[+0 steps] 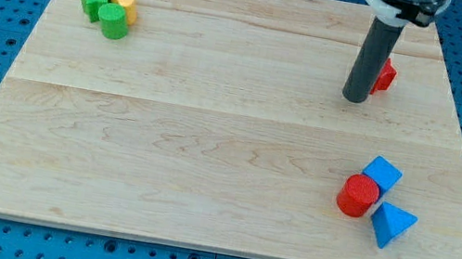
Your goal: Push the red star towards the top center
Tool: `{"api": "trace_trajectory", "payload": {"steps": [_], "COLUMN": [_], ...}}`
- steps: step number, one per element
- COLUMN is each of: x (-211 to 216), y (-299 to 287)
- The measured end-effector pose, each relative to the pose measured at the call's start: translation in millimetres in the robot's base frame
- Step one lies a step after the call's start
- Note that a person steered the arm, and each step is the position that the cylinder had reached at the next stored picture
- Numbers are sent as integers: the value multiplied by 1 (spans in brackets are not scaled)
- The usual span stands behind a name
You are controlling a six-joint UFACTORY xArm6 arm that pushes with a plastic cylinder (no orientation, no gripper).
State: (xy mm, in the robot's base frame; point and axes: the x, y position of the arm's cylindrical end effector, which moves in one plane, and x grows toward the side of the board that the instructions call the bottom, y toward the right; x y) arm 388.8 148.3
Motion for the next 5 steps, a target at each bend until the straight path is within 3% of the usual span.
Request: {"api": "trace_trajectory", "payload": {"steps": [3, 5], "x": [-7, -73], "y": [48, 23]}}
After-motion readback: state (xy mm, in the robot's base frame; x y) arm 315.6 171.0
